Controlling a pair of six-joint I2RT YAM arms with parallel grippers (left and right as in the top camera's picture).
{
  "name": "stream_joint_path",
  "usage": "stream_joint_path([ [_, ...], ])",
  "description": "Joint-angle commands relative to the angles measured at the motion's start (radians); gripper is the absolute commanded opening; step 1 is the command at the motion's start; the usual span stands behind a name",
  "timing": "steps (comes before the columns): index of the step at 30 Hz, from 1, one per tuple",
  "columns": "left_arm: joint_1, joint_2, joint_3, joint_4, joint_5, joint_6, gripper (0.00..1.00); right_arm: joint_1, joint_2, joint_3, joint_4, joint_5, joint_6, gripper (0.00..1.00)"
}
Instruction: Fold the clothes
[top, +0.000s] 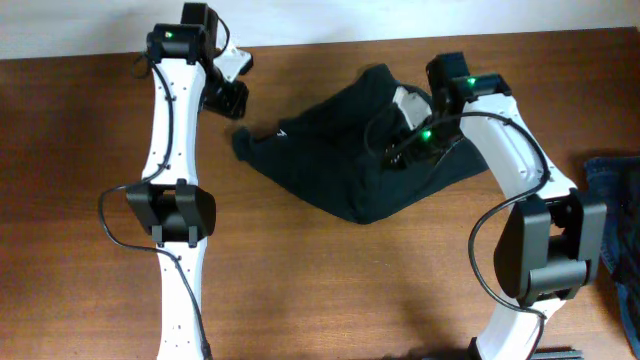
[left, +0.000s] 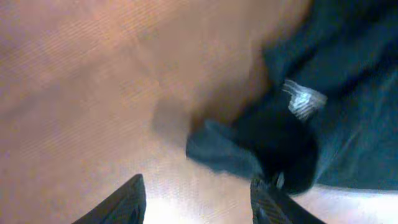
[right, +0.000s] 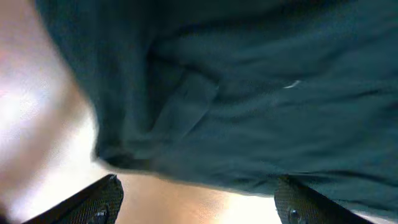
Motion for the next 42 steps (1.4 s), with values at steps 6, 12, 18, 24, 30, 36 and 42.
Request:
stream_joint_path([
  [6, -0.029, -0.012, 0.048, 0.027, 0.428, -0.106, 0.26, -0.068, 0.003, -0.02, 0.08, 0.246, 0.184, 0.3],
  [12, -0.131, -0.01, 0.047, 0.032, 0.463, -0.118, 0.01, -0.108, 0.029, -0.037, 0.112, 0.246, 0.211, 0.04],
  [18, -0.26, -0.01, 0.047, 0.071, 0.29, -0.221, 0.01, -0.112, 0.099, -0.037, 0.119, 0.242, 0.211, 0.04],
  [24, -0.341, -0.01, 0.046, 0.111, 0.248, -0.29, 0.01, -0.127, 0.167, -0.037, 0.146, 0.245, 0.219, 0.04],
  [30, -0.38, 0.003, 0.015, 0.155, 0.201, -0.343, 0.01, -0.173, 0.172, -0.037, 0.152, 0.234, 0.253, 0.04],
  [36, -0.411, 0.047, -0.074, 0.219, 0.201, -0.395, 0.01, -0.18, 0.172, -0.039, 0.153, 0.235, 0.252, 0.04],
  [42, -0.443, 0.101, -0.087, 0.191, 0.202, -0.425, 0.01, -0.181, 0.172, -0.056, 0.17, 0.247, 0.252, 0.04],
])
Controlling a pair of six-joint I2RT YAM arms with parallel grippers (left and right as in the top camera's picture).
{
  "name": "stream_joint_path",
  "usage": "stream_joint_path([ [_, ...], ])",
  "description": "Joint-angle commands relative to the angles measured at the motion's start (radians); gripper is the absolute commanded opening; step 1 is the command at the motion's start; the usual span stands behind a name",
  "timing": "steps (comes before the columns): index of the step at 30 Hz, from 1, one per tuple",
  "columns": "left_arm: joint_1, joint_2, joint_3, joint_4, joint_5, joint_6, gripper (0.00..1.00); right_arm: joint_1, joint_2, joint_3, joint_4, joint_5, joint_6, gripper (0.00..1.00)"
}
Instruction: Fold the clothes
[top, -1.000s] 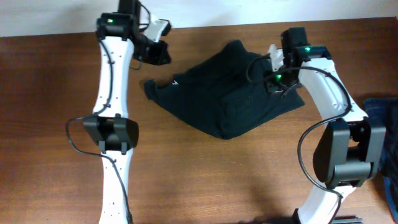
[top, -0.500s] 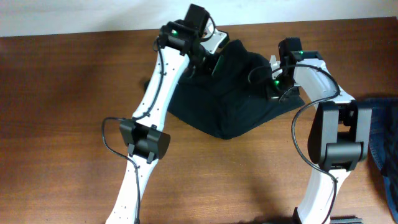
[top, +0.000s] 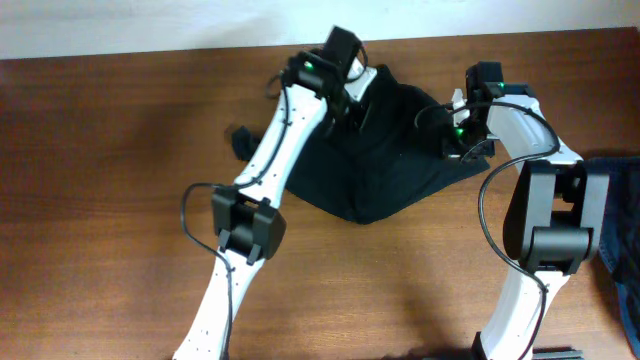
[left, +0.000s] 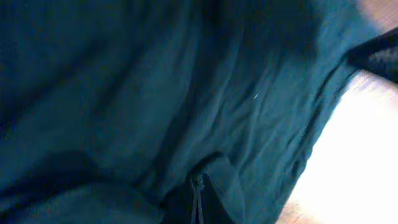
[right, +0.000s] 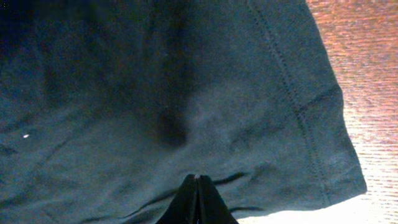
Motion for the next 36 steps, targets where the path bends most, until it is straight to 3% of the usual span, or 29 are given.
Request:
stream_joint_path([
  [1, -0.023, 0.028, -0.012, -0.016, -0.01, -0.03, 0.01, -0.001, 0.003, -0.03, 0.021, 0.016, 0.007, 0.04],
  [11, -0.04, 0.028, -0.012, -0.169, -0.017, -0.029, 0.01, -0.049, 0.003, -0.112, 0.074, 0.005, 0.021, 0.04],
  [17, -0.041, 0.028, -0.012, -0.261, -0.116, -0.021, 0.01, -0.069, 0.003, -0.13, 0.065, 0.009, 0.021, 0.04],
  [36, -0.113, 0.057, -0.012, -0.135, -0.119, -0.019, 0.01, -0.117, 0.003, -0.256, 0.107, 0.012, 0.032, 0.04],
])
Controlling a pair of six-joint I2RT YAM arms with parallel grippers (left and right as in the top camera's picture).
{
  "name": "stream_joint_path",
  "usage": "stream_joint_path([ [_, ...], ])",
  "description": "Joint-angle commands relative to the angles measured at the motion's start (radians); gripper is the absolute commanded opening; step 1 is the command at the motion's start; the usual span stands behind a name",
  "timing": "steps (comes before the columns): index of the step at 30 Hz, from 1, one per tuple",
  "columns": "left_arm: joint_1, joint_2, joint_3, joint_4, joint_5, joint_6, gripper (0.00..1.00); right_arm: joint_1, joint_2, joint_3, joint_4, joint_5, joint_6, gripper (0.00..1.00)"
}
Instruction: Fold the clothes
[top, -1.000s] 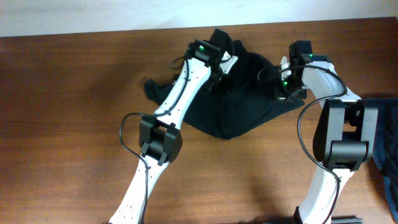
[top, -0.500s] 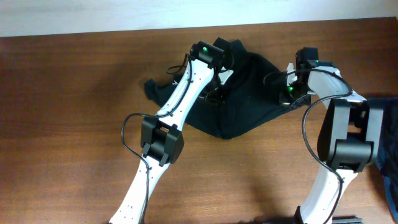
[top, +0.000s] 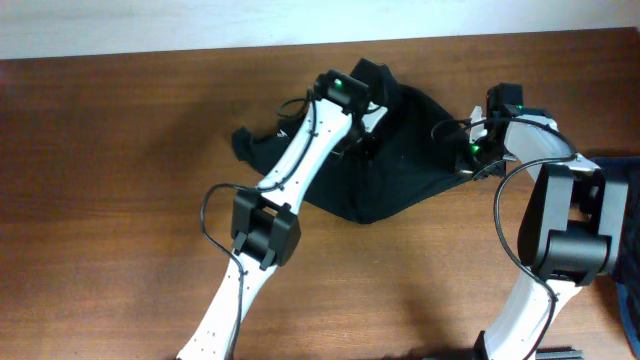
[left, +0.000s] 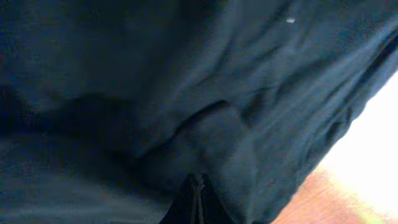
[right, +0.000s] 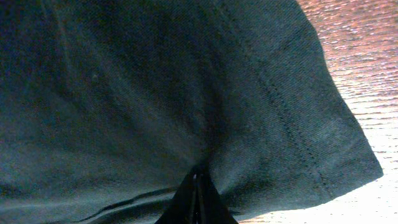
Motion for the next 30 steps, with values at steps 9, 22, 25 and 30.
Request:
stream_joint_path([
  [9, -0.063, 0.048, 0.0, -0.082, -0.149, -0.003, 0.06, -0.023, 0.055, -0.063, -0.02, 0.067, 0.006, 0.04],
  [22, -0.061, 0.05, -0.007, -0.174, -0.253, -0.014, 0.06, -0.023, 0.055, -0.063, -0.02, 0.067, 0.006, 0.04],
  [25, -0.061, 0.05, -0.01, -0.174, -0.251, -0.045, 0.01, -0.023, 0.055, -0.063, -0.02, 0.067, 0.006, 0.04],
  [30, -0.058, 0.044, -0.012, -0.174, -0.198, -0.051, 0.0, -0.023, 0.055, -0.065, -0.019, 0.067, 0.005, 0.04],
])
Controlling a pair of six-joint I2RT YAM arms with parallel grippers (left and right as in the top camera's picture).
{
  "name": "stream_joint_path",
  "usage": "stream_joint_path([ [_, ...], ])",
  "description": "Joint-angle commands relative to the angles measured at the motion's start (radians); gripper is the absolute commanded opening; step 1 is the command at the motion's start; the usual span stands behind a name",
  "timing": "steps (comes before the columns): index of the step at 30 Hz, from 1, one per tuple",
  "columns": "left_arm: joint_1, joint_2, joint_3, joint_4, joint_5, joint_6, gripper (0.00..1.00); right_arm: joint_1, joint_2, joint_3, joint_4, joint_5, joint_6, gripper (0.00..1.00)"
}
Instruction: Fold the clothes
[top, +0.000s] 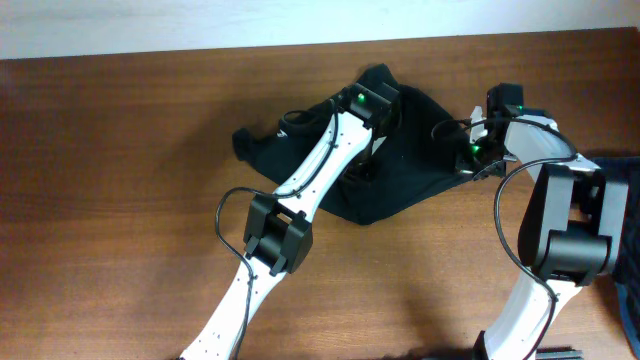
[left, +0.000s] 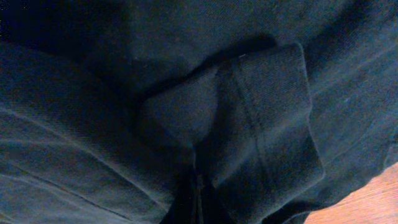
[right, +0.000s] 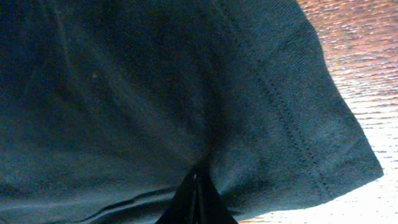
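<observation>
A dark teal garment (top: 400, 150) lies crumpled on the wooden table (top: 120, 220) at the back centre, with a tail reaching left. My left gripper (top: 362, 160) is over its middle. In the left wrist view the left gripper (left: 198, 186) is shut on a fold of cloth beside a hemmed flap (left: 267, 118). My right gripper (top: 466, 160) is at the garment's right corner. In the right wrist view the right gripper (right: 198, 182) is shut on cloth just inside the stitched hem (right: 311, 143).
A pile of blue denim (top: 618, 200) lies at the table's right edge, beside my right arm's base. A white wall (top: 100, 25) runs along the back. Bare wood shows to the left of the garment and in front of it.
My left gripper has moved a little to the right along the garment, still shut on cloth, and a hemmed flap now shows in its view. The right arm has not moved.
At first both grippers were open, the left over bare wood by the garment's left tail and the right over its middle. Then both were shut on cloth, left at the back and right at the right edge. The left has since moved to the middle.
</observation>
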Motion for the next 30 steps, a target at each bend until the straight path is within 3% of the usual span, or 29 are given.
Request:
stream_joint_path([
  [1, 0.007, 0.006, -0.011, -0.004, 0.026, -0.021, 0.0, -0.021, 0.056, -0.062, -0.023, 0.07, 0.004, 0.04],
  [14, 0.007, -0.133, -0.061, -0.004, 0.011, -0.048, 0.01, -0.021, 0.056, -0.062, -0.022, 0.07, 0.004, 0.04],
  [15, 0.007, -0.142, -0.074, -0.004, 0.011, -0.058, 0.02, -0.021, 0.056, -0.062, -0.021, 0.07, 0.004, 0.04],
  [17, 0.008, -0.15, -0.094, -0.004, 0.011, -0.074, 0.19, -0.021, 0.056, -0.062, -0.019, 0.064, 0.004, 0.04],
  [19, 0.01, -0.15, -0.109, -0.004, 0.011, -0.114, 0.27, -0.021, 0.056, -0.062, -0.019, 0.062, 0.004, 0.04],
  [30, 0.012, -0.149, -0.214, 0.074, 0.016, -0.342, 0.27, -0.021, 0.056, -0.062, -0.018, 0.045, 0.004, 0.04],
])
